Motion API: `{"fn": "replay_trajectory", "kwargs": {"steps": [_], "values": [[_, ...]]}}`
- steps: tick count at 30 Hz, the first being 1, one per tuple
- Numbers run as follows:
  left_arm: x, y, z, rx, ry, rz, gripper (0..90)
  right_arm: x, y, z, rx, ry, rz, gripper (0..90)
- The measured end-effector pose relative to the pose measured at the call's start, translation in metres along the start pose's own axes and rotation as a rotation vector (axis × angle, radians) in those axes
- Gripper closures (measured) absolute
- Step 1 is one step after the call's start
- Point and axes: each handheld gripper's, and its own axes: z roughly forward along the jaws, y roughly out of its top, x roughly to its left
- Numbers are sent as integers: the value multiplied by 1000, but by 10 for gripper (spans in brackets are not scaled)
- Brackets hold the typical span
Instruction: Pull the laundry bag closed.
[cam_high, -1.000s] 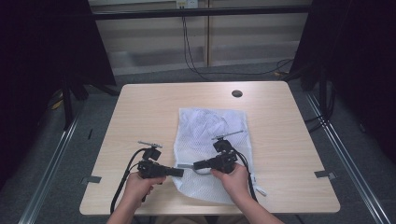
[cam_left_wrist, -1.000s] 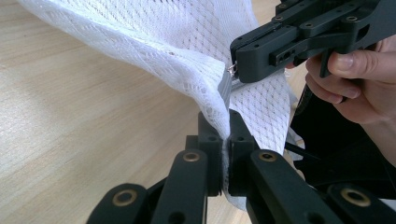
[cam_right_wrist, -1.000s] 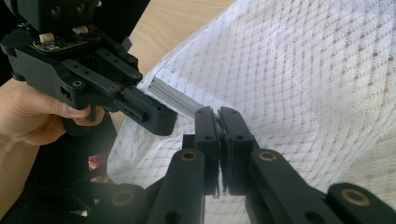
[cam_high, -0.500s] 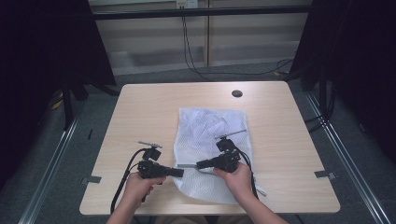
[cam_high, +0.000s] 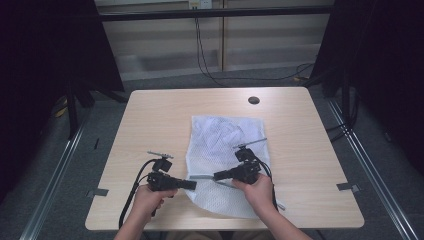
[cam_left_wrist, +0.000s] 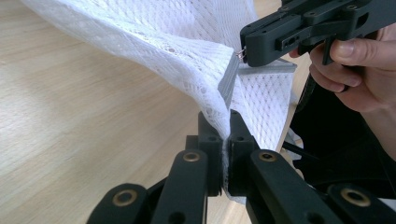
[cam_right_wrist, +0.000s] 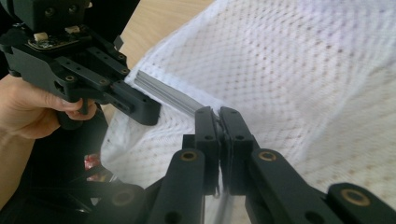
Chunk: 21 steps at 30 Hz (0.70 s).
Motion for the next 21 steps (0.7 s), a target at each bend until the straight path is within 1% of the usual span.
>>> {"fn": "replay_trajectory", "kwargs": {"steps": [1, 2, 4, 13, 16, 17, 18, 20, 21], "values": [[0, 0, 0, 1, 3, 2, 880, -2, 0, -1, -6, 10, 8, 870], [0, 0, 0, -1, 4, 2, 879, -2, 0, -2, -7, 9, 12, 869], [0, 0, 1, 0, 0, 0, 880, -1, 0, -3, -5, -1, 6, 870], [0, 0, 0, 3, -6, -1, 880, -1, -1, -5, -2, 8, 0, 869], [0, 0, 0, 10, -7, 8, 880, -2, -1, -5, 1, 9, 0, 869], [-1, 0, 1, 4, -6, 0, 880, -2, -1, -5, 2, 10, -1, 869], [-1, 0, 0, 15, -12, -3, 880, -2, -1, -5, 1, 11, -1, 869], [1, 0, 0, 6, 0, 3, 880, -2, -1, -5, 6, 14, -2, 869], [1, 0, 0, 3, 2, 0, 880, -2, -1, -6, 10, -1, -4, 870]]}}
